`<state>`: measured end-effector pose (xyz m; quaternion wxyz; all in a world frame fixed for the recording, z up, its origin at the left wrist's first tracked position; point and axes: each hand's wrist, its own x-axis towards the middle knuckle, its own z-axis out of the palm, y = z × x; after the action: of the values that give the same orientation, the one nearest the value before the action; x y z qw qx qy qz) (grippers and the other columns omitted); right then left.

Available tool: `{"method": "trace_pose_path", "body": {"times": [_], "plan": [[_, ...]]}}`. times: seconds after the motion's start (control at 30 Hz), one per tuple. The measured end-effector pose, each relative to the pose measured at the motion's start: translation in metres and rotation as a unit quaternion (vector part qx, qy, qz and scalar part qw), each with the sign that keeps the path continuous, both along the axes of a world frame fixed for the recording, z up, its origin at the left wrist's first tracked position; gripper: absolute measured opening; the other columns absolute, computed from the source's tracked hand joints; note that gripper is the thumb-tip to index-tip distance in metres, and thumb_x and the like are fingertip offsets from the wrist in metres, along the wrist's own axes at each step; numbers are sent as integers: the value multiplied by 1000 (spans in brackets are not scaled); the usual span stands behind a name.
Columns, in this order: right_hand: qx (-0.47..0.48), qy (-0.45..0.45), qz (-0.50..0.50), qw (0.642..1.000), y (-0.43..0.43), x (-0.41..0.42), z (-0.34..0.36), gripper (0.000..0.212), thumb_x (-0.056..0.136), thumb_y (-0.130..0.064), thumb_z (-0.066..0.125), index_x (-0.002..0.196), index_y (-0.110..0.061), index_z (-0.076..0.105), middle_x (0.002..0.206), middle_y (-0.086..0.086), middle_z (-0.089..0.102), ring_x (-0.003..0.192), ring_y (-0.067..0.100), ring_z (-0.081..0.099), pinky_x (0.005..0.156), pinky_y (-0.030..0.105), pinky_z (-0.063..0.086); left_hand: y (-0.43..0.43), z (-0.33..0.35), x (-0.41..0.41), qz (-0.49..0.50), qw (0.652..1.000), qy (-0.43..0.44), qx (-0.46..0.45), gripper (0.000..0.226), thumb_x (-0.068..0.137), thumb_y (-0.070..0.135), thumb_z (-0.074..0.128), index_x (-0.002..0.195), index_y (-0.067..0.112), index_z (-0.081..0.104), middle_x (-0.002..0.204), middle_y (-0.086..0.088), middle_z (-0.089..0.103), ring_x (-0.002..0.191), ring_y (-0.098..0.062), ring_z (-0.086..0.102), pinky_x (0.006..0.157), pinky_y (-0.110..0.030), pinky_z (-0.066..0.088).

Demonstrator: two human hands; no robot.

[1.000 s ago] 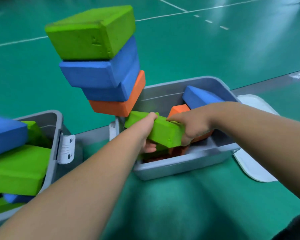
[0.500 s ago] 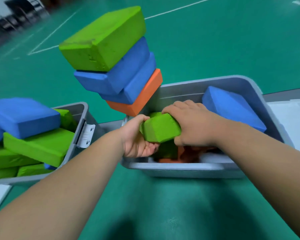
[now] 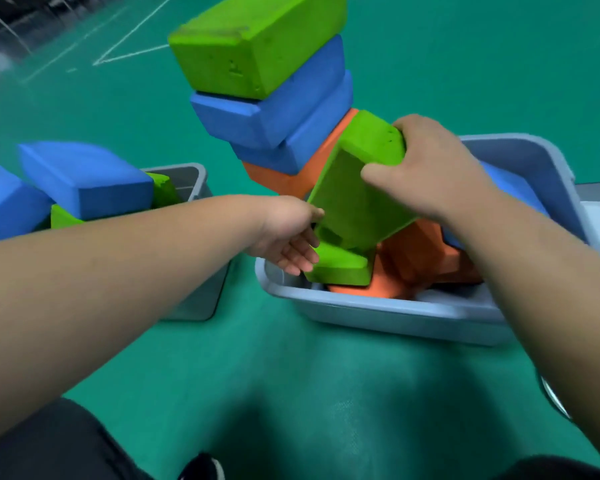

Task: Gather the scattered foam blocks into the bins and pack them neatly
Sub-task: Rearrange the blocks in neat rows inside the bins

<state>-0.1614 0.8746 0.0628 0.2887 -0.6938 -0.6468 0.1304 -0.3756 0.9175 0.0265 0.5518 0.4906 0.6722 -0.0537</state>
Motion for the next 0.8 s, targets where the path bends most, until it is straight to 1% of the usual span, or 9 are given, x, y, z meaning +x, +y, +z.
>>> {"method": "trace_pose_path", "body": {"times": [0.1, 0.17, 0.23, 0.3, 0.47, 0.53, 0.6, 0.7, 0.8], "plan": [[2, 2, -41, 999, -4, 3, -4, 56, 68, -67, 56, 93, -17, 59, 89, 7, 61, 86, 32, 57, 72, 39, 47, 1, -25, -9, -92, 993, 69, 33, 42, 110, 40, 42, 121, 2, 57, 88, -12, 67, 70, -24, 65, 65, -32, 54], [1, -5, -78, 997, -9, 5, -3, 62, 70, -70, 58, 95, -13, 60, 90, 11, 61, 91, 35, 60, 71, 38, 44, 3, -33, -11, -193, 967, 144, 80, 39, 107, 37, 50, 112, 1, 63, 92, -14, 71, 75, -27, 67, 67, -33, 55], [1, 1, -125, 992, -17, 10, 0, 63, 72, -70, 61, 96, -12, 62, 88, 11, 60, 93, 36, 61, 70, 38, 43, 7, -35, -7, -332, 899, 235, 161, 43, 103, 42, 54, 107, 3, 71, 104, -16, 74, 89, -32, 69, 76, -37, 54], [5, 39, -182, 982, -26, 17, 5, 64, 73, -70, 64, 97, -11, 64, 89, 11, 62, 90, 35, 61, 68, 37, 41, 10, -39, 2, -408, 840, 272, 233, 46, 101, 46, 54, 116, 5, 71, 122, -18, 71, 110, -36, 65, 86, -37, 50], [48, 149, -332, 930, -36, 39, 22, 81, 69, -78, 59, 105, -6, 70, 95, 13, 67, 96, 34, 67, 68, 35, 40, 4, -70, 18, -529, 749, 311, 251, 48, 99, 44, 57, 129, 7, 64, 133, -19, 66, 118, -37, 63, 87, -36, 50], [22, 164, -364, 916, -42, 48, 22, 80, 79, -73, 54, 116, -3, 69, 114, 20, 68, 110, 36, 65, 83, 38, 51, 2, -79, 22, -545, 733, 304, 270, 49, 99, 40, 57, 136, 7, 58, 137, -19, 62, 122, -36, 61, 89, -36, 49], [-79, 177, -342, 920, -51, 50, 18, 77, 92, -65, 43, 129, -1, 63, 130, 25, 63, 120, 40, 61, 101, 46, 52, 3, -87, 24, -556, 725, 291, 285, 50, 99, 38, 57, 139, 7, 53, 140, -19, 57, 125, -36, 58, 93, -36, 48], [-263, 123, -293, 911, -65, 39, 17, 75, 108, -56, 21, 147, 3, 47, 151, 29, 46, 139, 42, 47, 118, 49, 37, 10, -97, 25, -547, 738, 276, 284, 56, 96, 40, 62, 140, 8, 48, 139, -18, 50, 121, -37, 60, 96, -38, 49], [-308, 62, -279, 907, -70, 20, 30, 79, 110, -52, 6, 154, 8, 33, 161, 29, 30, 152, 38, 29, 125, 45, 20, 20, -111, 20, -531, 748, 276, 286, 70, 90, 42, 69, 144, 8, 41, 141, -18, 45, 123, -39, 59, 100, -42, 50]]}}
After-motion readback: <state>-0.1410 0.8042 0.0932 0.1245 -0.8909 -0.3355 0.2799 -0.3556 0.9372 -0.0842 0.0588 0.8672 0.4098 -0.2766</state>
